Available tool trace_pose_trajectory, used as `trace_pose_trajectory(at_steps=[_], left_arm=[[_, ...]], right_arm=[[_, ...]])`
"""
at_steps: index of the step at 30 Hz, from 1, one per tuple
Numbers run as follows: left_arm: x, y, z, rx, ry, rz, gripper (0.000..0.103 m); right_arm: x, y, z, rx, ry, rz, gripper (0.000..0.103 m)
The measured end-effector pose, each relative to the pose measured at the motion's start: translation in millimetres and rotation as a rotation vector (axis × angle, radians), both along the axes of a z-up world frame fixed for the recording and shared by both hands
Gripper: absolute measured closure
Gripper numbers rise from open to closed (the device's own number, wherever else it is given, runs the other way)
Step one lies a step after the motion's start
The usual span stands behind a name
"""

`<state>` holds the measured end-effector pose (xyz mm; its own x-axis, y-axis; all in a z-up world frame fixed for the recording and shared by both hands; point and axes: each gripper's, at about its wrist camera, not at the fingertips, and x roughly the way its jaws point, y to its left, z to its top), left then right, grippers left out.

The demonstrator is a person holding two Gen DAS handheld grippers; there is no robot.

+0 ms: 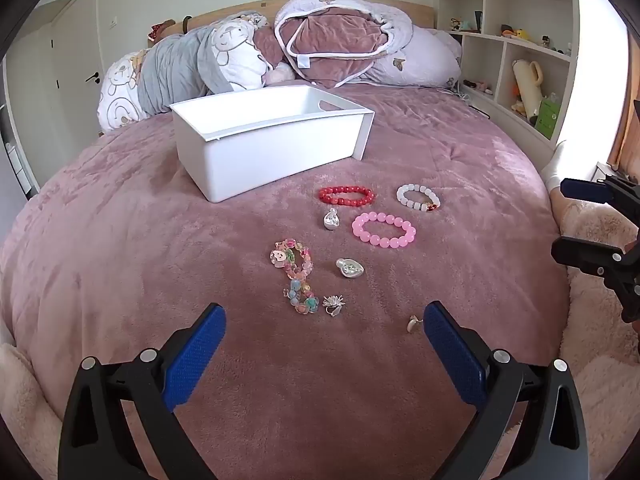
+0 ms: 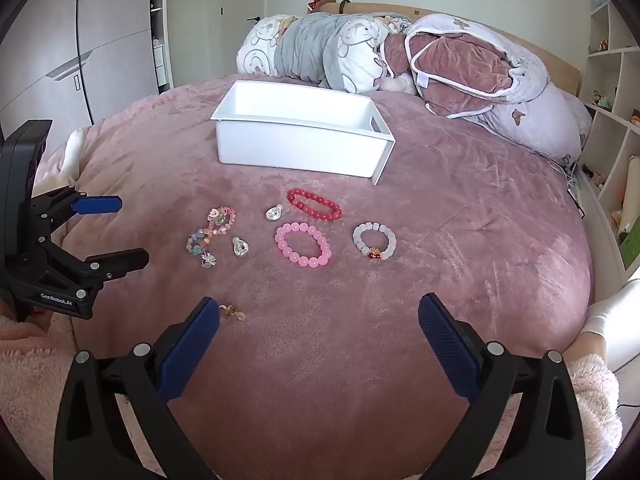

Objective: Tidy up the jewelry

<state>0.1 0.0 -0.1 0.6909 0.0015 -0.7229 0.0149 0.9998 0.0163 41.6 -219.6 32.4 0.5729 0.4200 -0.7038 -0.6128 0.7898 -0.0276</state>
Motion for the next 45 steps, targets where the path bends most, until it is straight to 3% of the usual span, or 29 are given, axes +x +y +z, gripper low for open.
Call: trace_pose_trajectory(at_steps=[45], left_arm=[[-0.8,-5.0,1.6,-0.008,-0.014,-0.025,0.003]], right_arm=[[-1.9,-2.2,2.4,0.006,-0.013,-0.009,0.005]])
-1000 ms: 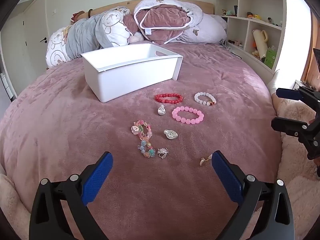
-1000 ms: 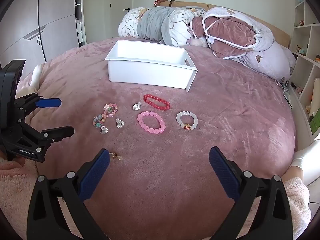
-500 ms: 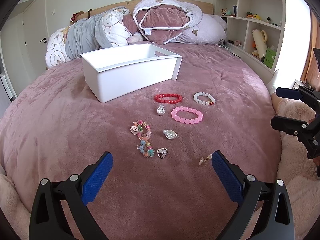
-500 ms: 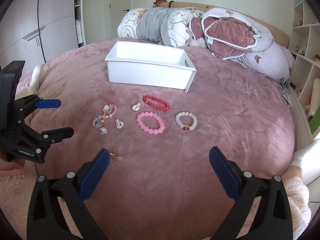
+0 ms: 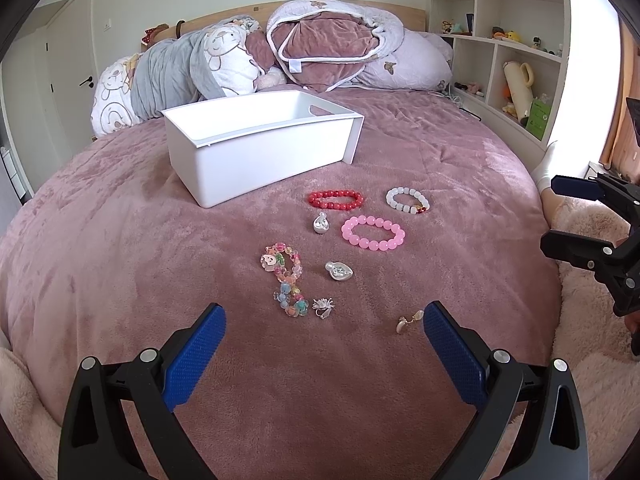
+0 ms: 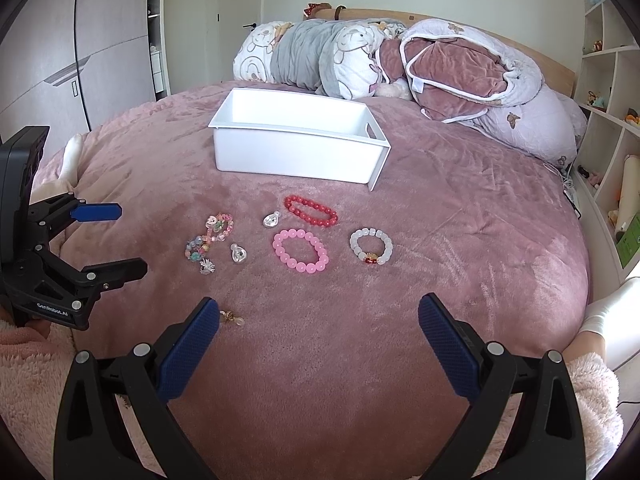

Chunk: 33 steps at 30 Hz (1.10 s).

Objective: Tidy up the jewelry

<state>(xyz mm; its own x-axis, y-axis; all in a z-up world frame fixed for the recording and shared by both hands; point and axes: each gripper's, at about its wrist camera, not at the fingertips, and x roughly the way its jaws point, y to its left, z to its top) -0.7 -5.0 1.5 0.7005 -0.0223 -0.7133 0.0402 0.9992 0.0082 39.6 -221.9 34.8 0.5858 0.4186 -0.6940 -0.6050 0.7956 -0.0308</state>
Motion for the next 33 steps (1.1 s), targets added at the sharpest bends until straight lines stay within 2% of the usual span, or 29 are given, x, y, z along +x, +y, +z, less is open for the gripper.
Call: trace_pose_trajectory(at_steps=[33], left_arm=[[-2.4,-0.3,5.7,-0.004,-0.015,0.001,0.003]], right_arm=[[-1.1,-0.1,2.5,0.011,-0.013,-0.006,0.005]])
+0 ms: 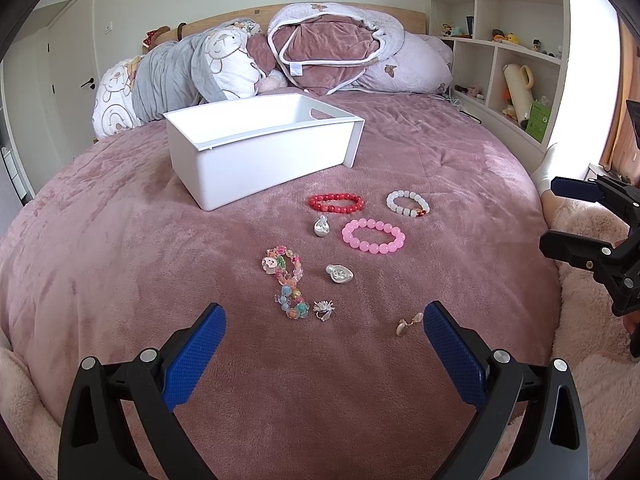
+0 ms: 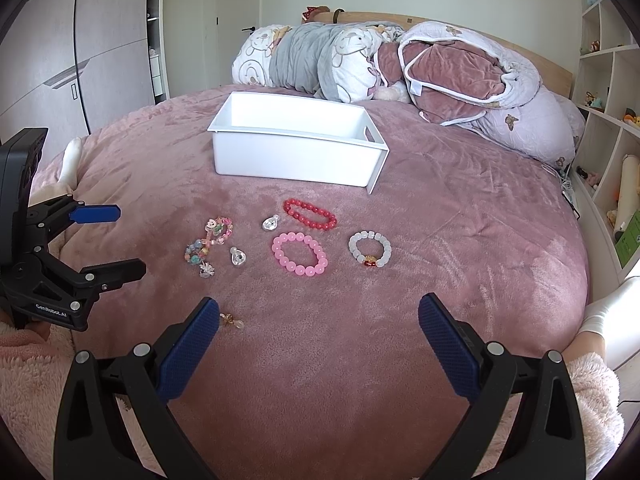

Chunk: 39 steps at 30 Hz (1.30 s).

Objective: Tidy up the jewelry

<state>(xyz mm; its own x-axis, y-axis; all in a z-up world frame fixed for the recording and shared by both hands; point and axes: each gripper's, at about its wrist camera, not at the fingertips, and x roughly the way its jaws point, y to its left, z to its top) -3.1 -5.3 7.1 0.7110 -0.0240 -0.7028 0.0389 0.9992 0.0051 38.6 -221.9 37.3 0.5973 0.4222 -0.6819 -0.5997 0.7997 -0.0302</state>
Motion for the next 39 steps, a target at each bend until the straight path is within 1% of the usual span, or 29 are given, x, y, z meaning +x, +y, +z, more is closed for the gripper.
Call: trace_pose_trajectory(at_steps=[31,39], left_arm=[[-0.5,2.1,-0.4,0.003,0.005,0.004,0.003],[8.9,0.7,-5.1,0.016,0.017,-0.003,0.003]], right_arm=[[0.1,2.5,-1.1,0.003,0.003,0.0,0.005],[7.7,7.4,-1.4,0.015,0.002,-0.001,0.005]])
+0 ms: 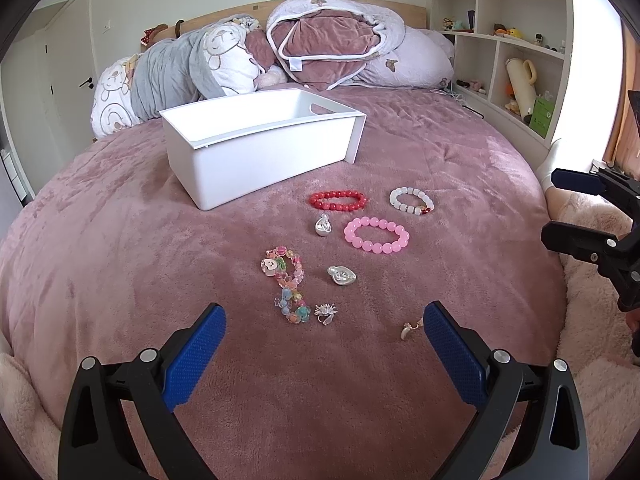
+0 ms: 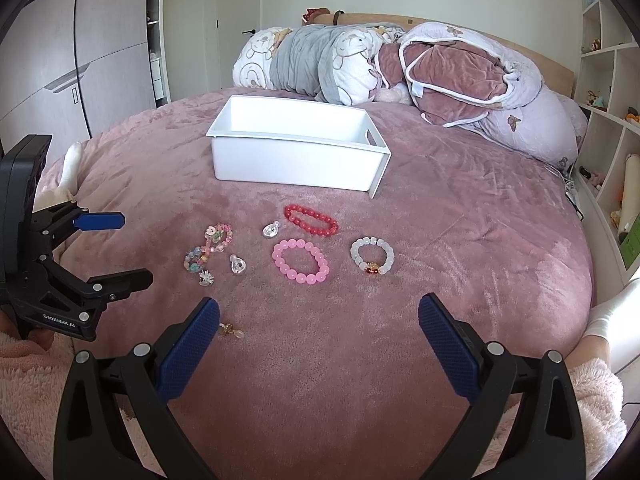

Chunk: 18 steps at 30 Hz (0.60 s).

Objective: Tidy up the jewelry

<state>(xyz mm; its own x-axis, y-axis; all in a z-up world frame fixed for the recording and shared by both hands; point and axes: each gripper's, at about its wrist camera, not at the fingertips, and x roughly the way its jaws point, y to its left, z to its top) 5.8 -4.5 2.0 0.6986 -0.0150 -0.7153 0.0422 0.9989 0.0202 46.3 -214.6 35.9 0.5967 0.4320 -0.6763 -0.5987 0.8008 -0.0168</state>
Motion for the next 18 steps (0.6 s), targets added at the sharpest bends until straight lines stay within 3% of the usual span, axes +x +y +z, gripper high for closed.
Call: trace_pose_trajectory(at_steps=[18], left_arm=[[51,13,-13,0.032,0.025,0.033,0.003]], right_arm=[[60,17,-14,0.012,0.009,-0.029,0.005]])
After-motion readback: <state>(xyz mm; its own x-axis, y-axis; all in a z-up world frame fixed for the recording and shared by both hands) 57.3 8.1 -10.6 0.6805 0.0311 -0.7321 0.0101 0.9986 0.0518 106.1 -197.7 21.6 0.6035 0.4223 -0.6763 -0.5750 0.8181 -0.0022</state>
